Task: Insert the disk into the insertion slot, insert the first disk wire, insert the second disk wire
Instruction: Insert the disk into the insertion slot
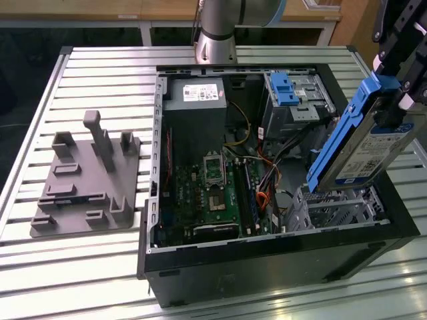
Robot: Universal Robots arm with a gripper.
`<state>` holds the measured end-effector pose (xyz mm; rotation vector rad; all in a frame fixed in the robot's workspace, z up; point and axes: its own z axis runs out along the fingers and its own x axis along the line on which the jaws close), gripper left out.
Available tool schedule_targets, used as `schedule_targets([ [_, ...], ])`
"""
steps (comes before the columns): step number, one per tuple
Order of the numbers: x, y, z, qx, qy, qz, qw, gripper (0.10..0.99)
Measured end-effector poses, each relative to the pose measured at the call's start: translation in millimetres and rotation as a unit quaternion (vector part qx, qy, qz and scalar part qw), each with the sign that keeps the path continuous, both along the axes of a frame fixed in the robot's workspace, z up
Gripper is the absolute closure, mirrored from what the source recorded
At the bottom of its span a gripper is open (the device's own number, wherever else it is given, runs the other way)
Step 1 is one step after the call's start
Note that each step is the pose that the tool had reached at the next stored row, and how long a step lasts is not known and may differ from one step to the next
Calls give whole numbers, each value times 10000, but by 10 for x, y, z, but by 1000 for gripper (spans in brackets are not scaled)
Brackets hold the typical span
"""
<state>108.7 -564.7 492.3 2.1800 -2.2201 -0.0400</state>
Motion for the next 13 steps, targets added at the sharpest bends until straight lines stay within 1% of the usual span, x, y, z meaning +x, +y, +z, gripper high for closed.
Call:
schedule_targets([
  [2, 0, 0, 1, 4, 0, 0, 10000, 722],
  [3, 0, 0, 1, 22, 0, 0, 10000, 722],
  [5, 0, 0, 0, 98, -3, 0, 10000, 722],
  [6, 0, 0, 1, 150, -5, 1, 9999, 722],
  [7, 0, -1, 1, 187, -7, 1, 9998, 722],
  [12, -1, -4, 0, 306, -10, 0, 9995, 722],
  [13, -1, -3, 0, 309, -10, 0, 9995, 722],
])
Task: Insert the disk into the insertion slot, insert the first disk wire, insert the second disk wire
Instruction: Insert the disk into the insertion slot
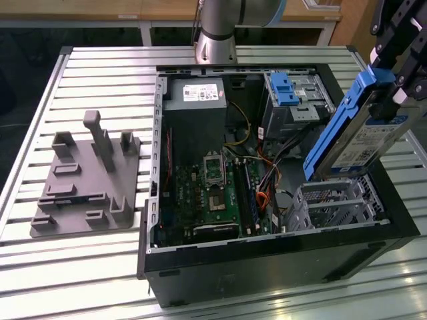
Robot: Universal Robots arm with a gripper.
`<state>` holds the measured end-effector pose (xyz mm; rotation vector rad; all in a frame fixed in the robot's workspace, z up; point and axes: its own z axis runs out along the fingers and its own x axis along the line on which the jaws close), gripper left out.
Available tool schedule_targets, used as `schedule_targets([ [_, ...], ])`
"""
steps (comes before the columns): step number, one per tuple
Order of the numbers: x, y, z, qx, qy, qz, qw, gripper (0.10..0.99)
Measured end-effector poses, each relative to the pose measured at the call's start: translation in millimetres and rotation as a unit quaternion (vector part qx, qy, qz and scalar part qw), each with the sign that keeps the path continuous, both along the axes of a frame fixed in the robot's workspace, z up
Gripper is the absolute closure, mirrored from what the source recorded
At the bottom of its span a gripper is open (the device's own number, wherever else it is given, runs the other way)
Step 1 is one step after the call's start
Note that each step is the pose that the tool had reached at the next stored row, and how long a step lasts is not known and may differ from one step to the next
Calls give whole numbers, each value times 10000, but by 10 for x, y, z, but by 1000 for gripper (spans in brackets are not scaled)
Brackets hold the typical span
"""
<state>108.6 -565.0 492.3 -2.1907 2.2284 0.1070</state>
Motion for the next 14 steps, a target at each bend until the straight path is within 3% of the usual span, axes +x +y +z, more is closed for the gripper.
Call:
schedule_targets([
  [6, 0, 0, 0, 5, 0, 0, 10000, 722],
  [7, 0, -1, 0, 5, -10, 0, 10000, 722],
  [11, -7, -1, -2, 5, -155, 1, 9999, 722],
  [12, -8, -1, -3, 5, -182, 0, 9998, 722],
  [14, -7, -1, -2, 4, -202, 1, 9998, 722],
])
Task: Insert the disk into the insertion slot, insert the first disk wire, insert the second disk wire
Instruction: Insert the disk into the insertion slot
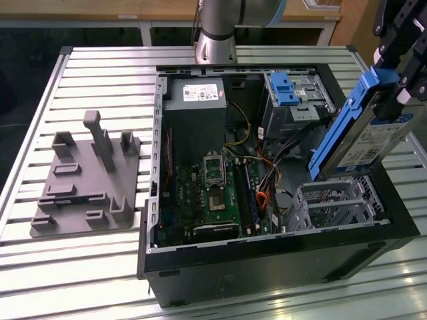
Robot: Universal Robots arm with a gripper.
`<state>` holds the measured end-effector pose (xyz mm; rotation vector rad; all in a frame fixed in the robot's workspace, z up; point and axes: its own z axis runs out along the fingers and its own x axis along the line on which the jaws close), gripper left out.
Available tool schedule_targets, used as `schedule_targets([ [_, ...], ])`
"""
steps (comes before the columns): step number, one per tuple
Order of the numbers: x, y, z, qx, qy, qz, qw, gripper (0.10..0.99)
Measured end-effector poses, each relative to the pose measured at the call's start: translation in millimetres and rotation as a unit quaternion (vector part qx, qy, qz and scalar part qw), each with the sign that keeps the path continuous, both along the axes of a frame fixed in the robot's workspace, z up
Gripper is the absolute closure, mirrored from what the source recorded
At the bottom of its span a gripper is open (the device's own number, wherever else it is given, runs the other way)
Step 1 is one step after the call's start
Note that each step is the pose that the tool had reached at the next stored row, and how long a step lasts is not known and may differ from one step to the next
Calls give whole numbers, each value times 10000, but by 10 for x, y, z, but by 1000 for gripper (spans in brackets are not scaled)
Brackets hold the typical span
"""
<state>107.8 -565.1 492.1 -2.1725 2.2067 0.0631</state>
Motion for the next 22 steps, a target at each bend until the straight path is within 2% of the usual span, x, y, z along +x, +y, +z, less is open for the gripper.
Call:
schedule_targets([
  [3, -1, 0, 0, 0, -10, -1, 10000, 722],
  [11, 16, 0, -13, 0, -10, -1, 10000, 722],
  [22, 42, 0, -74, 1, -10, 0, 10000, 722],
])
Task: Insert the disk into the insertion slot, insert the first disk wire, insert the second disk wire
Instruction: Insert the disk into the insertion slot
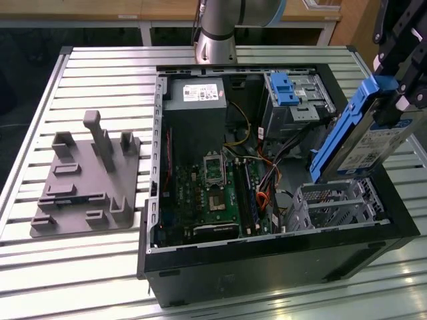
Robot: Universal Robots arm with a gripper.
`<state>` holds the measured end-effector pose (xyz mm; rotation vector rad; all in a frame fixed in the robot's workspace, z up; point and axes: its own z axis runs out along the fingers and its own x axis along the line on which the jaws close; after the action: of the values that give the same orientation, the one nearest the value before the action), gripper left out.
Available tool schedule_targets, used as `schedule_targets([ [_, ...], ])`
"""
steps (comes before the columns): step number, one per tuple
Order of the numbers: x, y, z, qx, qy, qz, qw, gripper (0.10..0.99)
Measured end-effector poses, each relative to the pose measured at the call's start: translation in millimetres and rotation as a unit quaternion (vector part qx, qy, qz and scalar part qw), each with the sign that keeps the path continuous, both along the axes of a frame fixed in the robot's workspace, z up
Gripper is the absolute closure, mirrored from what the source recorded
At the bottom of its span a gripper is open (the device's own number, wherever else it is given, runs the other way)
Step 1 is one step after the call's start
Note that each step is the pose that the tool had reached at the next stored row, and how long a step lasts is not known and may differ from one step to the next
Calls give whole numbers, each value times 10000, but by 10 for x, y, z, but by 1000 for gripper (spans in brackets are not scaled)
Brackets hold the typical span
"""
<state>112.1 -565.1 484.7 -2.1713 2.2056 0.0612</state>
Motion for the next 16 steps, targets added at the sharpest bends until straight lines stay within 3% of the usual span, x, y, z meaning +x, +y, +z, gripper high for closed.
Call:
schedule_targets([
  [16, 3, -1, -94, -1, 0, 0, 10000, 722],
])
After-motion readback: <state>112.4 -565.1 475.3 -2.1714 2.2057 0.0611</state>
